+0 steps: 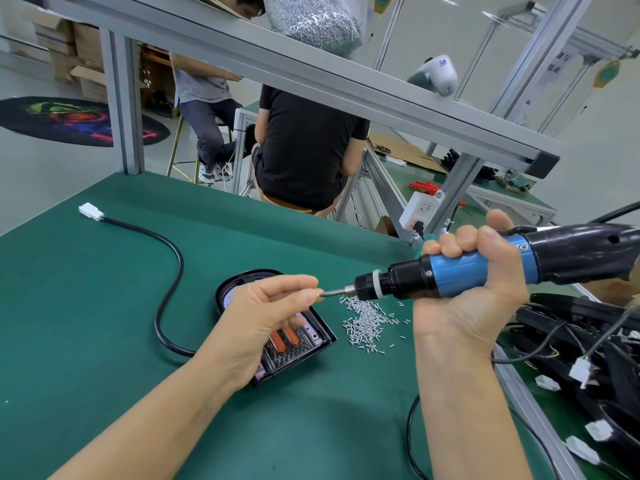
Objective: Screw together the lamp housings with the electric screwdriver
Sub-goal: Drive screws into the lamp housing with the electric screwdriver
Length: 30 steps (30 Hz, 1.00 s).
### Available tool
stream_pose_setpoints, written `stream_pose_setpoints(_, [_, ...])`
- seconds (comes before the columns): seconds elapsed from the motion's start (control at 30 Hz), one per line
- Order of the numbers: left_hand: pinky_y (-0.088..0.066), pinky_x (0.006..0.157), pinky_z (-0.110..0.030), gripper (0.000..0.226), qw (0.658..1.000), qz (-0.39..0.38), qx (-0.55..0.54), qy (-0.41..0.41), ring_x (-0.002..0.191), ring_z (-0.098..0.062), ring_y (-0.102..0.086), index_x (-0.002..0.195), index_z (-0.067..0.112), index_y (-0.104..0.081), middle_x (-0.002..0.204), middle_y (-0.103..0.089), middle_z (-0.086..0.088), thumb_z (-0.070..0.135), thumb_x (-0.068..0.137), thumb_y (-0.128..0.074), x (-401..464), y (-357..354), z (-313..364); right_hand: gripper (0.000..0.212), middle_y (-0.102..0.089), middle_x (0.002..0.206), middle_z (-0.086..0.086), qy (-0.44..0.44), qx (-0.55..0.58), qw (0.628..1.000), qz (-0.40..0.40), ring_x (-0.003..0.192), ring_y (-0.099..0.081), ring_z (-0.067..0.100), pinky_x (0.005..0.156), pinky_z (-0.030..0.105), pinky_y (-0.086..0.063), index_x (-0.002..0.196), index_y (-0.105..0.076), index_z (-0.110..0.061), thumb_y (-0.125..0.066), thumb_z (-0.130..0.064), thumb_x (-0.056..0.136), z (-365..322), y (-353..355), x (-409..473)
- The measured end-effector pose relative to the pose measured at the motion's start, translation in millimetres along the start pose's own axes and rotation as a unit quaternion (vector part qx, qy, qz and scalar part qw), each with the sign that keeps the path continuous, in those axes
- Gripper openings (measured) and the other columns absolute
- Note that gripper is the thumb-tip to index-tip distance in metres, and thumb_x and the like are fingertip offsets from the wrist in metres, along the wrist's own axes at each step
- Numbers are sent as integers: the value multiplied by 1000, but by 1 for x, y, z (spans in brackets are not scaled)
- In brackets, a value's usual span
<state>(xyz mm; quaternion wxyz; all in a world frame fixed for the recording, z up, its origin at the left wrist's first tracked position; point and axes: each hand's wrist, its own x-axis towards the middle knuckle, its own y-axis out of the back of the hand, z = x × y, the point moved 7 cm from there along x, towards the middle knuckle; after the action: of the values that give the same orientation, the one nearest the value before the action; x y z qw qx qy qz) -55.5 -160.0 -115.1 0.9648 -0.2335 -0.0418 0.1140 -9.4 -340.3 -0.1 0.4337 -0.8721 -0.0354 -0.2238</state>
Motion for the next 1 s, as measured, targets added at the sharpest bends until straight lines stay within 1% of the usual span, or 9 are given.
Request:
stream_pose_setpoints(0.13, [-47, 75, -12, 41, 985, 104, 127, -55, 79, 7, -61, 112, 21, -66, 114, -65, 0, 17, 71, -76, 12, 41, 18, 21, -48, 57, -7, 5, -27, 1000, -4, 50, -46, 8, 57, 22, -44, 92, -55, -18, -51, -7, 74, 1, 4, 1])
stream_pose_setpoints(0.17, [-43, 81, -10, 52, 971, 131, 194, -46, 92, 8, -58, 123, 24, -59, 125, -58, 0, 17, 74, -77, 16, 52, 18, 22, -48, 57, -6, 5, -36, 999, -4, 50, -45, 8, 57, 23, -44, 92, -54, -18, -51, -6, 73, 3, 6, 0])
stream_pose_setpoints(0.27, [-26, 111, -34, 105, 931, 116, 342, 56, 139, -13, -25, 147, 29, -26, 153, -27, 3, 39, 63, -87, 24, 73, -7, 25, -46, 56, -5, 6, -65, 998, 6, 50, -45, 10, 57, 23, -43, 93, -53, -16, -52, -3, 71, 10, 15, -1])
stream_pose_setpoints(0.47, [-22, 115, -47, 136, 891, 135, 400, 169, 141, -31, -20, 151, 30, -9, 155, -21, -11, 64, 38, -77, 38, 93, -23, 27, -48, 54, -4, 1, -88, 996, 29, 48, -46, 11, 56, 22, -43, 93, -53, -16, -54, -1, 70, 27, 31, 4])
stream_pose_setpoints(0.57, [-28, 111, -38, 112, 904, 115, 363, 195, 138, -28, -31, 147, 13, -28, 152, -31, -11, 56, 59, -82, 59, 96, -22, 27, -48, 53, -4, 5, -89, 996, 32, 48, -47, 11, 56, 23, -44, 93, -54, -15, -54, -1, 70, 37, 32, 9])
stream_pose_setpoints(0.7, [-35, 85, -31, 58, 909, 149, 331, 206, 105, -29, -51, 121, -4, -56, 129, -56, -17, 35, 83, -72, 83, 106, -17, 26, -50, 53, -4, 10, -84, 996, 32, 47, -48, 11, 56, 22, -45, 92, -55, -15, -54, 1, 71, 55, 25, 15])
stream_pose_setpoints(0.83, [-40, 85, -32, 48, 908, 144, 327, 221, 105, -31, -56, 117, -4, -58, 119, -61, -18, 28, 84, -70, 91, 106, -19, 27, -52, 54, -3, 11, -99, 995, 28, 48, -50, 12, 57, 24, -46, 94, -55, -14, -56, 2, 72, 71, 19, 17])
stream_pose_setpoints(0.93, [-49, 74, -31, 39, 922, 140, 284, 224, 83, -29, -63, 113, -2, -62, 99, -68, -16, 26, 86, -66, 89, 101, -21, 26, -51, 54, -1, 17, -117, 993, 29, 49, -50, 14, 57, 24, -46, 92, -57, -15, -58, 1, 72, 79, 16, 16])
stream_pose_setpoints(1.0, [-51, 78, -34, 38, 931, 126, 255, 230, 78, -28, -63, 113, -2, -63, 96, -69, -15, 27, 88, -64, 87, 98, -24, 26, -51, 53, -1, 18, -129, 991, 26, 50, -50, 15, 57, 26, -46, 91, -57, -16, -59, 0, 71, 83, 14, 16])
